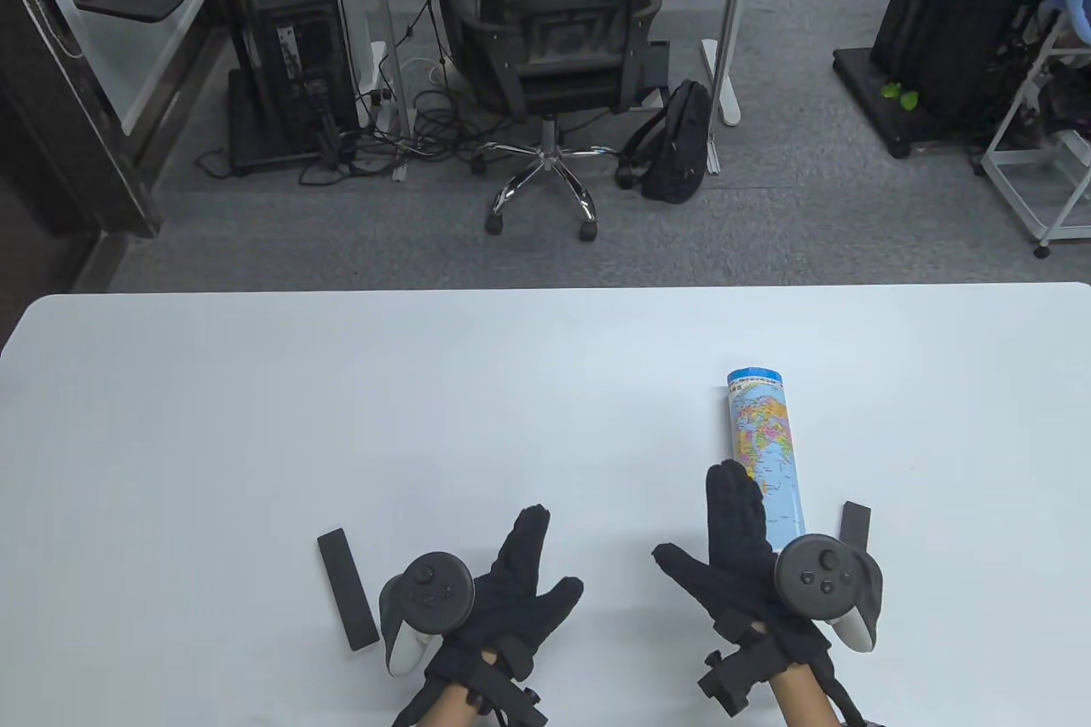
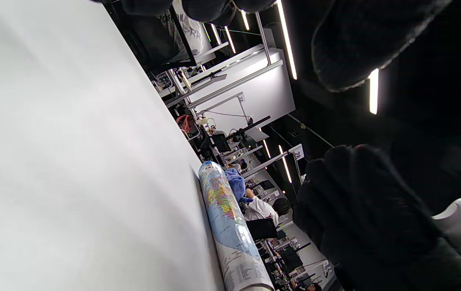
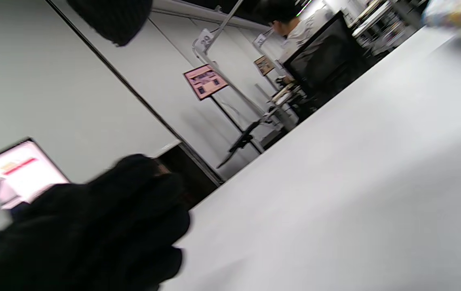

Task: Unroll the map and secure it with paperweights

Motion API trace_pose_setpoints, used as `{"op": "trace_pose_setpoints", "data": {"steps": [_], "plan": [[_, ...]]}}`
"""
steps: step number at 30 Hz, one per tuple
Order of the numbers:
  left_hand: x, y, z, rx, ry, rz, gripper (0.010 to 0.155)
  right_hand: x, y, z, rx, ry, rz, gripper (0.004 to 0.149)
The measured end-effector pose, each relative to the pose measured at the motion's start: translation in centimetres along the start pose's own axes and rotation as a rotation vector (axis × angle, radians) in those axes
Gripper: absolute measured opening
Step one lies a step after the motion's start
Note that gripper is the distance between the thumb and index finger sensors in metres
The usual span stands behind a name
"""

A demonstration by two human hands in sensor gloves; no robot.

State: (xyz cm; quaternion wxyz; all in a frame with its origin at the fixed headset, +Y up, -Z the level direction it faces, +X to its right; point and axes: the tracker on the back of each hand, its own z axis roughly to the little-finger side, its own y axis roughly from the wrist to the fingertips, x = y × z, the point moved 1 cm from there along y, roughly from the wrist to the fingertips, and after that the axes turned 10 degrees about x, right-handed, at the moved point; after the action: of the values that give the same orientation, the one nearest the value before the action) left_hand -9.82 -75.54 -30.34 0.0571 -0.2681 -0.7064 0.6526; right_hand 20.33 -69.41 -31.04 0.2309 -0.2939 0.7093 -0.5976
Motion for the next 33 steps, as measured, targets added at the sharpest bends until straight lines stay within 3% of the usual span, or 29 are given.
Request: {"op": "trace_pose_setpoints", "data": {"steps": [11, 19, 33], "plan": [[0.2, 0.0, 0.0, 0.003, 0.031, -0.003, 0.083, 1.8, 1.0, 3.4, 0.340, -0.559, -0.055, 0.086], [0.1, -0.1, 0.0, 0.014, 0.046, 0.001, 0.083, 3.3, 1.4, 4.6, 0.396, -0.618, -0.144, 0.084], [0.0, -0.1, 0.0, 0.023, 0.054, 0.008, 0.083, 4.8, 1.9, 5.2, 0.454, -0.758, -0.187, 0.076]]}}
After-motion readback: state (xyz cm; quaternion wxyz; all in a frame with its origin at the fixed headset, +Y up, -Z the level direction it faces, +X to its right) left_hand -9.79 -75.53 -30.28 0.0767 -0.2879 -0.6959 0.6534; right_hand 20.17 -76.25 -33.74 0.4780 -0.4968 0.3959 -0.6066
